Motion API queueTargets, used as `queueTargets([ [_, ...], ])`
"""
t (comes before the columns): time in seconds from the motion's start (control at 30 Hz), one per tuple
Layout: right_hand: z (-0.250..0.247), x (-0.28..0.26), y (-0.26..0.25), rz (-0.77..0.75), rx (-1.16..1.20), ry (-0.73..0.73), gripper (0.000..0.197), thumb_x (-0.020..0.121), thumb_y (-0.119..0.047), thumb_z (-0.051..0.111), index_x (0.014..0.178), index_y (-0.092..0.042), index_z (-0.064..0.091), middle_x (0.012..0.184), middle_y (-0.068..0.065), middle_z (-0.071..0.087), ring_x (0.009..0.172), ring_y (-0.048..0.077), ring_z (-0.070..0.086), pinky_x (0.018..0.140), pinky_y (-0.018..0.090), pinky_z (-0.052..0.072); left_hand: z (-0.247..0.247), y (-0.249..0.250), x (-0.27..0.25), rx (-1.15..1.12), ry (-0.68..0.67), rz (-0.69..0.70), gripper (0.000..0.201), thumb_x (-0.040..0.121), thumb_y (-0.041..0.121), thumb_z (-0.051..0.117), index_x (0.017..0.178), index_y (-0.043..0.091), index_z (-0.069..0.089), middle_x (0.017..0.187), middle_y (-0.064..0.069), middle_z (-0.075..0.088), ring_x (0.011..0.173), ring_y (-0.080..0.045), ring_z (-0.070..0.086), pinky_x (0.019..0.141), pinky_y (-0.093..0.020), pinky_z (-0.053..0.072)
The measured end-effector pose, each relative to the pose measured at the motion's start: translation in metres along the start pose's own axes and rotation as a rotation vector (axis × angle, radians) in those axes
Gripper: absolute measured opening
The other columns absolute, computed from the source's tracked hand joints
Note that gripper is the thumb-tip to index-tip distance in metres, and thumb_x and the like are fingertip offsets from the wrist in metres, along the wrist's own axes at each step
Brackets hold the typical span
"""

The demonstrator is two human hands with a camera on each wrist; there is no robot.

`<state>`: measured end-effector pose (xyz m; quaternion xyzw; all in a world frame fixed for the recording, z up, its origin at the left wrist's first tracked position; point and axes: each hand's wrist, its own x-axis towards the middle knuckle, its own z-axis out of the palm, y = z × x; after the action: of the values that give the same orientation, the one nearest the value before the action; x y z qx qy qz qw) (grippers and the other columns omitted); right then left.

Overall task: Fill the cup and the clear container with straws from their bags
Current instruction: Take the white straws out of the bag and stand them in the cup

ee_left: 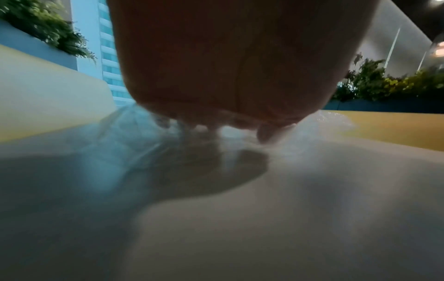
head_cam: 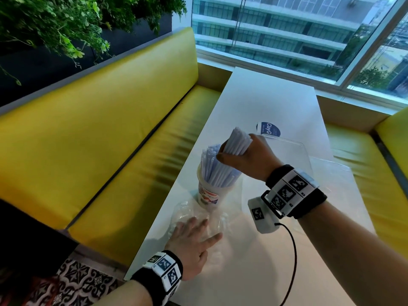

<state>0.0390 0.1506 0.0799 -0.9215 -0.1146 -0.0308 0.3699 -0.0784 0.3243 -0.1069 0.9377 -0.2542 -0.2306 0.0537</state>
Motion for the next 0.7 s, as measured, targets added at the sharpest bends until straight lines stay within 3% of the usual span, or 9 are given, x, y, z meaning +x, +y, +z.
queueTargets([
  [0.1, 0.010, 0.002, 0.008, -0.015, -0.035, -0.001, 0.031, 0.072, -0.038, 0.080, 0.083, -0.010, 0.071, 0.086, 0.006, 0.068, 0.083, 0.022, 0.065, 0.074, 0.038, 0.054, 0.005, -0.002, 0.001, 0.043, -0.042, -0.004, 0.060, 0.100, 0.045, 0.021, 0.139, 0.059, -0.023, 0.158, 0.005, -0.029, 0.146, -0.029, -0.026, 0.118, -0.055, -0.015],
  [0.17, 0.017, 0.002, 0.012, -0.043, -0.122, -0.012, 0.049, 0.066, -0.056, 0.069, 0.084, -0.010, 0.071, 0.093, -0.002, 0.059, 0.096, 0.021, 0.052, 0.081, 0.031, 0.042, 0.006, -0.001, 0.002, 0.059, -0.053, -0.004, 0.059, 0.100, 0.046, 0.021, 0.141, 0.056, -0.021, 0.158, 0.004, -0.030, 0.146, -0.029, -0.027, 0.118, -0.056, -0.013],
  [0.23, 0.024, 0.003, 0.015, -0.027, -0.167, -0.019, 0.064, 0.058, -0.069, 0.054, 0.086, -0.014, 0.071, 0.106, -0.012, 0.047, 0.105, 0.014, 0.036, 0.084, 0.029, 0.028, 0.004, 0.003, 0.000, 0.080, -0.022, -0.031, 0.056, 0.101, 0.044, 0.025, 0.146, 0.050, -0.008, 0.162, 0.001, -0.024, 0.148, -0.031, -0.022, 0.119, -0.057, -0.010],
  [0.33, 0.029, 0.003, 0.018, -0.019, -0.197, 0.007, 0.056, 0.061, -0.066, 0.064, 0.083, -0.014, 0.070, 0.124, -0.019, 0.041, 0.112, 0.009, 0.026, 0.083, 0.030, 0.018, -0.002, 0.014, -0.004, 0.090, 0.038, -0.088, 0.050, 0.100, 0.038, 0.035, 0.143, 0.035, 0.010, 0.163, -0.009, -0.006, 0.150, -0.035, -0.009, 0.120, -0.057, -0.002],
  [0.43, 0.032, 0.002, 0.018, -0.035, -0.209, 0.014, 0.041, 0.071, -0.050, 0.078, 0.077, -0.011, 0.067, 0.134, -0.020, 0.040, 0.118, 0.012, 0.026, 0.086, 0.033, 0.018, -0.010, 0.020, -0.011, 0.159, 0.071, -0.076, 0.041, 0.102, 0.032, 0.037, 0.140, 0.029, 0.023, 0.161, -0.012, 0.009, 0.150, -0.038, -0.004, 0.119, -0.059, -0.006],
  [0.57, 0.038, -0.002, 0.019, -0.026, -0.195, 0.008, 0.036, 0.072, -0.047, 0.080, 0.083, -0.015, 0.069, 0.137, -0.021, 0.040, 0.125, 0.014, 0.029, 0.089, 0.034, 0.019, -0.029, 0.021, -0.027, 0.096, 0.161, -0.061, 0.045, 0.101, 0.045, 0.024, 0.145, 0.034, 0.028, 0.164, -0.002, 0.005, 0.151, -0.028, -0.013, 0.120, -0.054, -0.010],
  [0.63, 0.038, -0.004, 0.017, -0.034, -0.153, 0.003, 0.038, 0.068, -0.049, 0.082, 0.092, -0.021, 0.072, 0.135, -0.019, 0.042, 0.125, 0.016, 0.033, 0.094, 0.038, 0.025, -0.042, 0.020, -0.046, 0.032, 0.236, 0.010, 0.047, 0.099, 0.049, 0.020, 0.143, 0.038, 0.028, 0.162, 0.001, 0.010, 0.151, -0.023, -0.005, 0.121, -0.048, 0.000],
  [0.67, 0.036, -0.005, 0.015, -0.036, -0.114, 0.006, 0.045, 0.063, -0.054, 0.082, 0.097, -0.025, 0.072, 0.133, -0.019, 0.044, 0.125, 0.016, 0.036, 0.098, 0.042, 0.030, -0.047, 0.018, -0.056, 0.008, 0.313, 0.049, 0.044, 0.095, 0.050, 0.022, 0.136, 0.040, 0.035, 0.154, 0.002, 0.024, 0.148, -0.023, 0.012, 0.118, -0.047, 0.015],
  [0.7, 0.034, -0.006, 0.013, -0.047, -0.070, 0.019, 0.056, 0.057, -0.060, 0.079, 0.103, -0.028, 0.071, 0.132, -0.018, 0.046, 0.125, 0.015, 0.040, 0.102, 0.047, 0.034, -0.051, 0.016, -0.071, -0.020, 0.406, 0.098, 0.036, 0.092, 0.049, 0.029, 0.123, 0.040, 0.044, 0.138, 0.003, 0.042, 0.135, -0.018, 0.033, 0.108, -0.042, 0.035],
])
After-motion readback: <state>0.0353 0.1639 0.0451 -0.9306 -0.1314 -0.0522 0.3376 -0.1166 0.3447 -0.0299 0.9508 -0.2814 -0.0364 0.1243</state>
